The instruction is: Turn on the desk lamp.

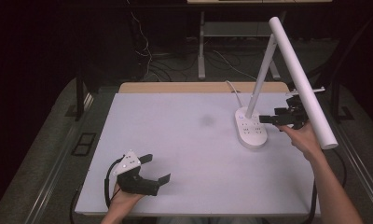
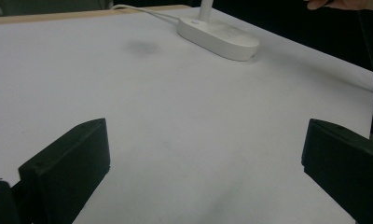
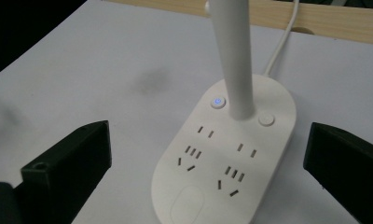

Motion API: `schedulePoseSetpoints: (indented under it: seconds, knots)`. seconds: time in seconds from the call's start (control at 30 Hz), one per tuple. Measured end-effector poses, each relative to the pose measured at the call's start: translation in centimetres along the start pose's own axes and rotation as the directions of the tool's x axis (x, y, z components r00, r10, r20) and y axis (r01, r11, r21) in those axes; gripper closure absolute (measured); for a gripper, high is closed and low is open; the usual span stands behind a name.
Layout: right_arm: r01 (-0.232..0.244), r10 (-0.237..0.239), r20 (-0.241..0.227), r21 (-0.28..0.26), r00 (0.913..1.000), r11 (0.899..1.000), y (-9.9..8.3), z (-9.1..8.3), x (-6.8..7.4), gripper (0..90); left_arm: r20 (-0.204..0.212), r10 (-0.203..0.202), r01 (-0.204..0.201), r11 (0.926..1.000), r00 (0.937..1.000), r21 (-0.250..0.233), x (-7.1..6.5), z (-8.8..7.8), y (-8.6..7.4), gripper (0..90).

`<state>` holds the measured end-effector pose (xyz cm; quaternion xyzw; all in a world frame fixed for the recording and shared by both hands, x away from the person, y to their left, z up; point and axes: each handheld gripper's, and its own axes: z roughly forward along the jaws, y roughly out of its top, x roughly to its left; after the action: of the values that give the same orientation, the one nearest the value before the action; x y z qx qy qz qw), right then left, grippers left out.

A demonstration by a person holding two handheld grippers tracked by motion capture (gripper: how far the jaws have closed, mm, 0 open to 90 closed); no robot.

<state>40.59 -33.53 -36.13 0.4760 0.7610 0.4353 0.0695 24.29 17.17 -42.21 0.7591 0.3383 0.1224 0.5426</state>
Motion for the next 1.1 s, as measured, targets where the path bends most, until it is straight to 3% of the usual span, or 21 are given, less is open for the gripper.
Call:
schedulePoseSetpoints:
  seconds: [0.4,0.47,0.6,0.63,0.87,0.9,1.1]
  knots:
    - [-0.045,0.045,0.024,-0.006,0.9987,0.999,0.1,1.7,-2.1,0.5,0.001,0.003,-0.003,1.0000,1.0000,0.003,0.0,0.0,0.0,0.0]
    - [-0.045,0.045,0.024,-0.006,0.9987,0.999,0.0,1.8,-2.4,7.8,0.000,0.003,-0.003,1.0000,1.0000,0.003,0.1,0.0,0.0,0.0]
    - [-0.057,0.057,0.031,-0.014,0.9979,0.998,0.0,2.1,-2.8,8.9,0.002,0.005,-0.005,1.0000,1.0000,0.005,0.0,0.0,0.0,0.0]
    - [-0.056,0.056,0.029,-0.018,0.9980,0.998,-0.1,2.2,-3.0,16.4,0.002,0.004,-0.004,1.0000,1.0000,0.005,0.0,0.0,0.0,0.0]
    - [-0.069,0.069,0.019,-0.033,0.9974,0.997,-0.1,2.5,-3.5,23.7,0.002,0.003,-0.003,1.0000,1.0000,0.004,0.1,0.0,0.0,0.1]
    - [-0.069,0.069,0.021,-0.030,0.9974,0.997,-0.1,2.8,-3.6,29.8,0.002,0.003,-0.003,1.0000,1.0000,0.004,0.1,0.0,0.0,0.0]
    - [-0.074,0.075,0.038,-0.033,0.9965,0.997,-0.2,3.2,-3.9,41.4,0.002,0.004,-0.004,1.0000,1.0000,0.004,0.1,0.0,0.0,0.0]
